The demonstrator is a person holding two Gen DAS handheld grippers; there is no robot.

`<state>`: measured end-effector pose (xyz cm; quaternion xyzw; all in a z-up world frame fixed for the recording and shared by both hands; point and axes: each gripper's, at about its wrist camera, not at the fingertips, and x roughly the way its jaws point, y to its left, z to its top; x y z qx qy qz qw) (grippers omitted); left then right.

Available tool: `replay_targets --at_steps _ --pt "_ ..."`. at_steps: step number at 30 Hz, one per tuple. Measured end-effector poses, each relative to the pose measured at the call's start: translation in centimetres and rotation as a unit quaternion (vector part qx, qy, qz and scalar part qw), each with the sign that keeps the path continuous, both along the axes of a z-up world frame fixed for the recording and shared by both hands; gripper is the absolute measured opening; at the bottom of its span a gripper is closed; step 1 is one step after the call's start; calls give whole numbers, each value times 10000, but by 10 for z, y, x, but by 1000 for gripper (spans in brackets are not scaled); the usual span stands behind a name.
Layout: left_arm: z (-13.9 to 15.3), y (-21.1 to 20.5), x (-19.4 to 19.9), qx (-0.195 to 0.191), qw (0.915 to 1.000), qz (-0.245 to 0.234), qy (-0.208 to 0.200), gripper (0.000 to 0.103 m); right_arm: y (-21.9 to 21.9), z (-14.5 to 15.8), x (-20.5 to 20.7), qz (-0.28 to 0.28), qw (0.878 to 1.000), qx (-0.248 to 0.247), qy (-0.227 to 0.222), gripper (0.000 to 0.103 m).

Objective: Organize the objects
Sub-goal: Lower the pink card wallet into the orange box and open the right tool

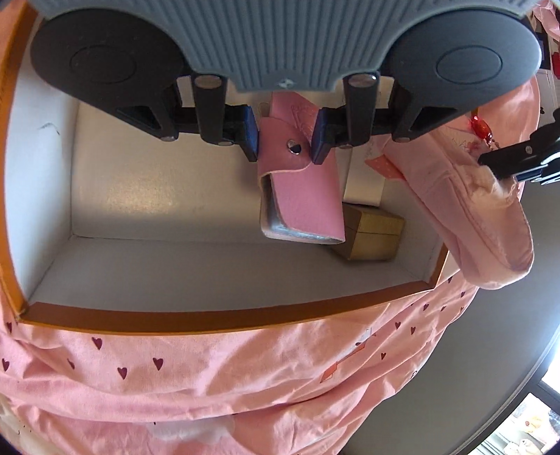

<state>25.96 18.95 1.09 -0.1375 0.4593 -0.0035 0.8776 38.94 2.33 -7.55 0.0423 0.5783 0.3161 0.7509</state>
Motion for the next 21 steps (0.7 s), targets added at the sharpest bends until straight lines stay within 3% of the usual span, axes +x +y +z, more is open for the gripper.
replay_targets --at_steps 14,18,21 --pt "-17 -1 25 165 9996 -5 215 20 19 -39 30 -261 9982 225 481 34" --pt "-17 -1 26 169 9996 24 237 20 17 -42 30 -232 9981 275 493 38" --pt "-17 -1 26 141 9996 21 232 20 18 -33 27 -80 9997 124 198 42"
